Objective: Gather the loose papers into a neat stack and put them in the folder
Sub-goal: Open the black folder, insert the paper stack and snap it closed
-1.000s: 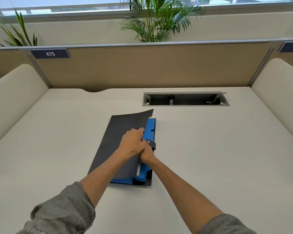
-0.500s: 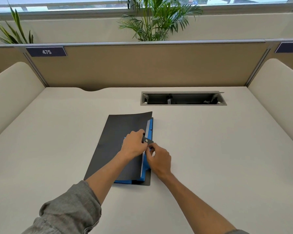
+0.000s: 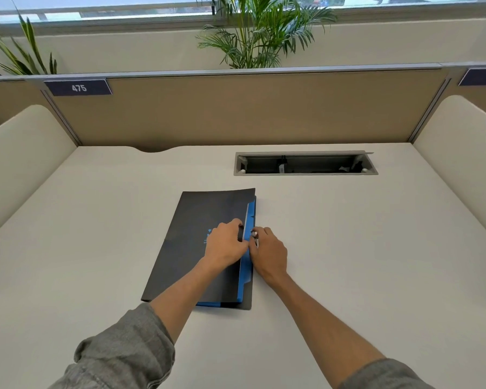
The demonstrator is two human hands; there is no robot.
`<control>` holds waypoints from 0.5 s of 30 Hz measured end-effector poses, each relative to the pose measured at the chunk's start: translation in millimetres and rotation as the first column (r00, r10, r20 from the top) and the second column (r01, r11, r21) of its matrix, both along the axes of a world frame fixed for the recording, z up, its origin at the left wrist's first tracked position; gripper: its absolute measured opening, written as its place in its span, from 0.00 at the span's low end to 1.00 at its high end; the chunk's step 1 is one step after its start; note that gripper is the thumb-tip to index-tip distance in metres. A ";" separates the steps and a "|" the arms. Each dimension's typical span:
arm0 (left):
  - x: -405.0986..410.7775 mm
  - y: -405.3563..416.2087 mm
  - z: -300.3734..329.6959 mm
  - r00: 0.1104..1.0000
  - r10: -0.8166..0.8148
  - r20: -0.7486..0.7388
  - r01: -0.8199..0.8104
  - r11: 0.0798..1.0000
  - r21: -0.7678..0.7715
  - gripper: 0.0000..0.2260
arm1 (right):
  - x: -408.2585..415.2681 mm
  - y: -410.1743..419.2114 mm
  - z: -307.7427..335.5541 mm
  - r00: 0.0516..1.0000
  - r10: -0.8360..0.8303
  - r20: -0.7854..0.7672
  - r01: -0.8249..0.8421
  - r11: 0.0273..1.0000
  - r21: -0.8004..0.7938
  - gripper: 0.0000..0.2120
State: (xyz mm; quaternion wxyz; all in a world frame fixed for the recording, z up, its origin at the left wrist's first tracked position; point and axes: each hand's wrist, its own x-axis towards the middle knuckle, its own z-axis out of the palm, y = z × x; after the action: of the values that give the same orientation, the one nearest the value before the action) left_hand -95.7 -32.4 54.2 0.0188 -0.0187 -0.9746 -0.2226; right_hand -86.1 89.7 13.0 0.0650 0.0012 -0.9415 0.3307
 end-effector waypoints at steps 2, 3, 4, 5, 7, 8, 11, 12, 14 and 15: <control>0.8 -1.0 -3.7 1.000 0.007 -0.006 -0.007 1.000 -0.020 0.15 | 0.2 2.2 -1.7 0.999 -0.052 -0.011 0.052 0.998 -0.034 0.12; 1.3 -1.6 -5.7 1.000 0.002 -0.004 -0.002 1.000 -0.025 0.15 | 0.1 3.5 -3.0 0.997 -0.076 -0.011 0.075 0.996 -0.054 0.10; 1.5 -2.6 -7.9 1.000 -0.007 0.000 0.007 1.000 -0.021 0.15 | -0.3 5.0 -4.6 0.995 -0.098 -0.009 0.097 0.992 -0.079 0.09; 1.6 -4.4 -10.4 1.000 -0.020 0.010 0.020 1.000 -0.016 0.15 | -0.6 6.5 -6.0 0.993 -0.117 -0.003 0.116 0.988 -0.105 0.08; 1.3 -10.8 -16.1 0.998 -0.057 0.035 0.059 0.997 -0.055 0.15 | -0.9 9.8 -8.0 0.989 -0.151 0.010 0.150 0.978 -0.142 0.08; 1.2 -15.2 -19.6 0.996 -0.069 0.056 0.075 0.992 -0.097 0.15 | -1.0 11.2 -8.2 0.986 -0.164 0.011 0.164 0.974 -0.156 0.08; 5.1 -29.7 -31.0 0.986 -0.040 0.160 0.065 0.985 -0.158 0.22 | 0.1 11.6 -6.2 0.987 -0.158 -0.033 0.150 0.971 -0.186 0.09; 6.6 -33.7 -34.1 0.983 -0.026 0.180 0.056 0.985 -0.162 0.25 | 0.7 10.5 -5.0 0.988 -0.142 -0.061 0.128 0.974 -0.188 0.10; 8.8 -39.2 -38.6 0.982 -0.009 0.189 0.045 0.981 -0.188 0.28 | 2.3 7.7 -3.3 0.990 -0.093 -0.108 0.074 0.982 -0.172 0.11; 9.2 -41.0 -39.9 0.982 -0.004 0.187 0.042 0.978 -0.204 0.29 | 2.6 6.3 -2.9 0.990 -0.061 -0.126 0.043 0.988 -0.145 0.11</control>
State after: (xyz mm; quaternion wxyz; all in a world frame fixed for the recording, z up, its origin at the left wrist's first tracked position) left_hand -86.5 -73.5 14.3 -0.0766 -0.0111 -0.9896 -0.1211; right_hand -83.5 96.0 10.1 0.1347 -0.0064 -0.9090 0.3945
